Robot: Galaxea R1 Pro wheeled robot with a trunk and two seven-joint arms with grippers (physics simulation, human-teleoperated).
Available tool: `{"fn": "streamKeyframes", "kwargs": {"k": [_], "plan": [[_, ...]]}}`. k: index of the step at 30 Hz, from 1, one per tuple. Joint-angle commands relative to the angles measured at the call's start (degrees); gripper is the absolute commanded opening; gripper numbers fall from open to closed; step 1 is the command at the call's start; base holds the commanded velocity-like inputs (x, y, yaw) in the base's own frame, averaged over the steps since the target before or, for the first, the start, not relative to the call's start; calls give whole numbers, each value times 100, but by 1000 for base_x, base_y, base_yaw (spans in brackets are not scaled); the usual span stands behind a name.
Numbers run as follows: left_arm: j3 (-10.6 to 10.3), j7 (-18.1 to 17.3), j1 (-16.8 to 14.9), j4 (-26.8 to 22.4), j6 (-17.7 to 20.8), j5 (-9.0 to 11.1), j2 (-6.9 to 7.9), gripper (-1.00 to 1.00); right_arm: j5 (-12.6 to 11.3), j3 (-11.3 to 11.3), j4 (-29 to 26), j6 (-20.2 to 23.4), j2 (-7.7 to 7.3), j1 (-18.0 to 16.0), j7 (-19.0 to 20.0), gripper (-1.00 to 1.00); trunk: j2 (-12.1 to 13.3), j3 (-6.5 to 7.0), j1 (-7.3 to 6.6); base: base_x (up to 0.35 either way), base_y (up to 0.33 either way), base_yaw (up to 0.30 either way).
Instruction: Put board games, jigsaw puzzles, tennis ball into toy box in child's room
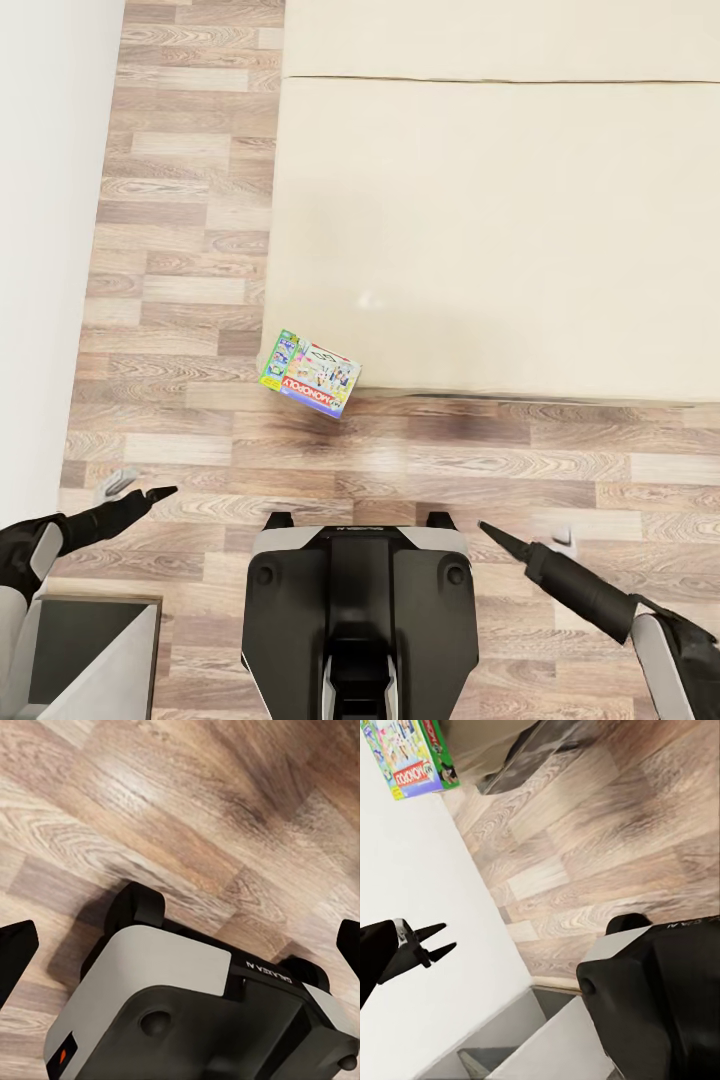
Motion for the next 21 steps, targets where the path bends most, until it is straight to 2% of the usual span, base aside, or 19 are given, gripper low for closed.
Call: {"fn": "streamKeyframes", "kwargs": {"k": [1,5,9,15,21], "plan": [[31,-19,-3,-1,50,2,-2,100,-18,-3,4,30,0,-4,5,100,-9,-5,3,0,0,0],[22,-19,-2,0,56,4,-10,100,-36,174,594,-296,2,-296,-377,100,-9,-5,3,0,0,0],[20,-22,-2,1,64,5,-12,100,-18,327,1238,-554,2,-594,-542,100,-9,-5,3,0,0,0],[28,-26,-2,1,78,5,-8,100,-16,485,1794,-916,3,-917,-619,100,-9,-5,3,0,0,0],[31,-27,-1,1,84,1,-6,100,-13,651,2003,-1135,3,-1120,-669,100,-9,-5,3,0,0,0]]}}
